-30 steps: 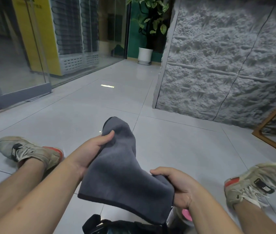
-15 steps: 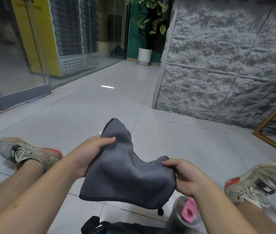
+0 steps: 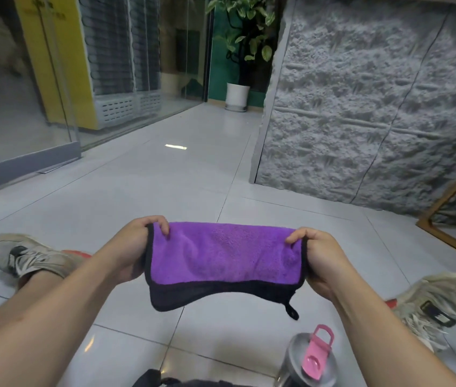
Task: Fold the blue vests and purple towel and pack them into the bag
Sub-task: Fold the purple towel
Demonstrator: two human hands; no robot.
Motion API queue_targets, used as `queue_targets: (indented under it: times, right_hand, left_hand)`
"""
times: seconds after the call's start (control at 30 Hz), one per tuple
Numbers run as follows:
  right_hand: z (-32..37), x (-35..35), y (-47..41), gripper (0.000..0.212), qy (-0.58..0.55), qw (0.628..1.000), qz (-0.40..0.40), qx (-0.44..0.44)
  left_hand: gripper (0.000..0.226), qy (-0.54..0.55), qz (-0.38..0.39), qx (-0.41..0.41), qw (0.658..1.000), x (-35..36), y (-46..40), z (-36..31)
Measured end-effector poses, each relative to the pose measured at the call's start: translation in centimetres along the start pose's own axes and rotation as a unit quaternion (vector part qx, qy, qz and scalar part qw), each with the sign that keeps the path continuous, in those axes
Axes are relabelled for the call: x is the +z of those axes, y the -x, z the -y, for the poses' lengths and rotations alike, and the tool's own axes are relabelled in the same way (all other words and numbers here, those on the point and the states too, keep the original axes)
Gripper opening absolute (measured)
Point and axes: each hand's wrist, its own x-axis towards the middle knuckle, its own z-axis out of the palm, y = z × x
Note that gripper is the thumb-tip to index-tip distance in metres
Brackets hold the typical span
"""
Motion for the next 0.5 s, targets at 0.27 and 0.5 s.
queue_targets:
  times: [0.27, 0.5]
  right_hand:
    - [2.0, -1.2, 0.7, 0.074, -0.014, 0.994, 0.104, -0.021]
    - [2.0, -1.9, 1.2, 0.053, 0.08, 0.991, 0.081, -0.075]
  left_hand:
    - [0.042, 0.077, 0.052, -0.01, 0.996, -1.4, 0.0, 0.4]
    - [0.06, 0.012, 0.012, 0.067, 0.998, -1.1, 0.4, 0.0]
